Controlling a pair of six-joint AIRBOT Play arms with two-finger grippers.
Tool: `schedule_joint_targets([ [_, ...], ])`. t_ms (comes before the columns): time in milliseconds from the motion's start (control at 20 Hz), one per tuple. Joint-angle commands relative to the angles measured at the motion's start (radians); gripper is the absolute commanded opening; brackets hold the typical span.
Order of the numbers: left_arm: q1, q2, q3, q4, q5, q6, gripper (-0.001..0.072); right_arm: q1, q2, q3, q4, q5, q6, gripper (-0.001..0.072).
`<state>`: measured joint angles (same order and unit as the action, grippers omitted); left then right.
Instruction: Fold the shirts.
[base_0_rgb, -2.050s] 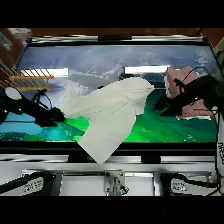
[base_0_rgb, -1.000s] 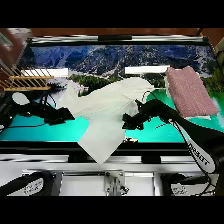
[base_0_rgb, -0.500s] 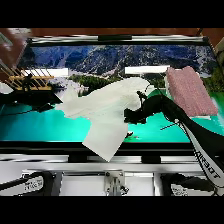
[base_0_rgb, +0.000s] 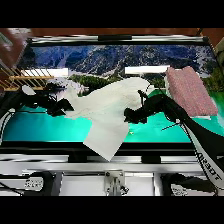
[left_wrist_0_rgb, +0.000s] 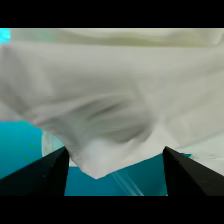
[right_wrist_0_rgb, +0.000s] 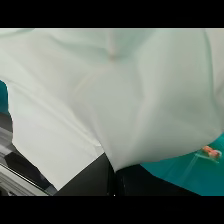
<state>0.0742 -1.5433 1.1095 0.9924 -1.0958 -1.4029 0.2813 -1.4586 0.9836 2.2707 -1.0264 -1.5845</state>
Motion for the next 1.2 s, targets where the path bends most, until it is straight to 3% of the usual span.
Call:
schedule_joint_targets([
  [0,-0.019,-0.051,0.001,0.002,-0.004,0.005,0.0720,-0.001,0.001,0.001,-0.001,0.002,0.004,0.0059],
  [200,-0.019,-0.065,0.001,0.002,-0.032,0.027,0.0720,-0.001,0.001,0.001,-0.002,0.002,0.004,0.0059],
  [250,-0.020,-0.066,0.001,0.002,-0.030,0.018,0.0610,-0.001,0.001,0.001,-0.002,0.005,0.004,0.0059],
  [300,-0.024,-0.067,0.001,0.002,-0.029,0.012,0.0362,-0.001,0.001,0.001,-0.002,0.008,0.004,0.0059],
  [350,-0.030,-0.067,0.001,0.001,-0.022,0.011,0.0180,-0.001,0.001,0.001,-0.002,0.011,0.004,0.0059],
  [400,-0.035,-0.067,0.002,-0.002,-0.019,0.011,0.0088,-0.001,0.001,0.001,-0.002,0.012,0.005,0.0058],
  [450,-0.038,-0.067,0.002,-0.010,-0.020,0.012,0.0046,-0.001,0.001,0.001,0.000,0.012,0.006,0.0059],
  [650,-0.037,-0.026,0.062,-0.035,-0.077,0.057,0.0033,-0.014,0.036,0.013,-0.008,-0.016,-0.020,0.0059],
  [900,-0.035,0.228,0.351,-0.035,-0.091,0.173,0.0033,-0.131,0.276,0.246,-0.119,-0.177,-0.147,0.0059],
  [1050,-0.032,0.383,0.615,-0.006,-0.074,0.195,0.0033,-0.251,0.457,0.492,-0.133,-0.126,-0.163,0.0059],
  [1150,-0.016,0.465,0.777,0.022,-0.035,0.154,0.0033,-0.306,0.549,0.642,-0.134,-0.050,-0.158,0.0058],
])
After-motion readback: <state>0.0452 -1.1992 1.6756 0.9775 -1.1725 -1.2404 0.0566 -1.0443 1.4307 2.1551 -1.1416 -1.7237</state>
